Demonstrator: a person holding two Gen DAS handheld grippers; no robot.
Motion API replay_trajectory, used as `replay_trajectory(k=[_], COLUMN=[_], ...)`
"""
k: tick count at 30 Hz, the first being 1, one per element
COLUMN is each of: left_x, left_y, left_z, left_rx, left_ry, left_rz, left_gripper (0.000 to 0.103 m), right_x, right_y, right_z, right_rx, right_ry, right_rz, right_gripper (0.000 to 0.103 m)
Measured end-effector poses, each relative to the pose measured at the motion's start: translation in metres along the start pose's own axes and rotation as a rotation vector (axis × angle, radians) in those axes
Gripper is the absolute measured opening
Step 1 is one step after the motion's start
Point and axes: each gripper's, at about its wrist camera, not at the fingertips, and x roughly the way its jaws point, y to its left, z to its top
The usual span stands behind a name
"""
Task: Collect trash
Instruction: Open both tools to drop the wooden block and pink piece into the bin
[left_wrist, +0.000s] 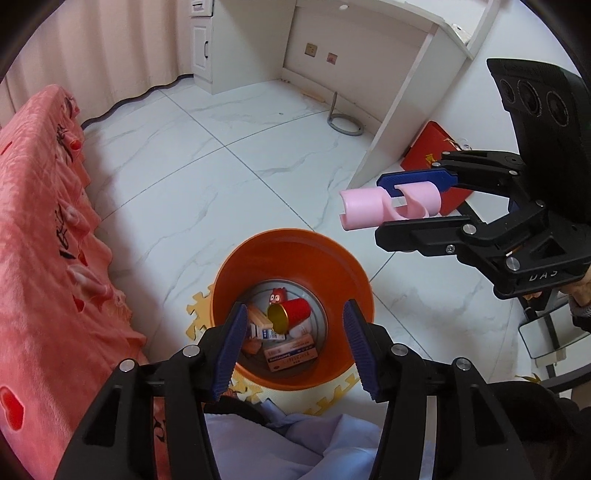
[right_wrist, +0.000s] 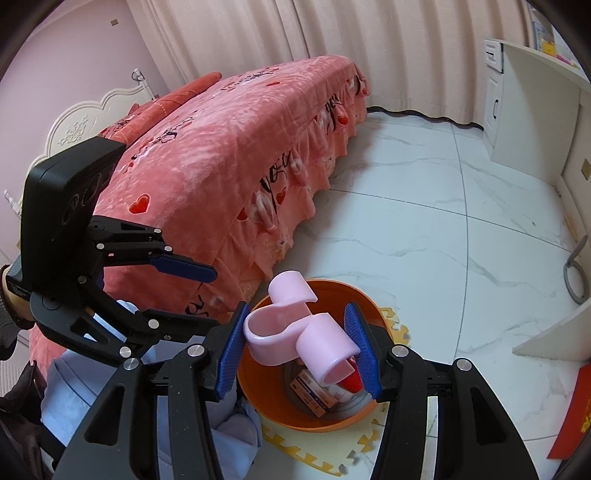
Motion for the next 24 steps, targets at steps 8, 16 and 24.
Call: replay_trajectory(k=[8, 16, 24], left_x=[-0.002, -0.010, -0.037], left_y=[0.007, 0.005, 0.001], left_z=[-0.006, -0.012, -0.025], left_rx=[-0.021, -0.035, -0.031], left_ry=[0.003, -0.020, -0.059], left_rz=[0.003, 0.011, 0.063], left_gripper=[0.056, 0.069, 0.080], right_x=[0.006, -0.003, -0.014], right_y=[0.004, 0.014, 0.044], right_z=[-0.001, -0.001, -0.001], right_rx=[0.004, -0.002, -0.045], right_ry=[0.014, 0.010, 0.005], right_rz=[-0.019, -0.006, 0.042], right_gripper=[0.060, 0.063, 0.070])
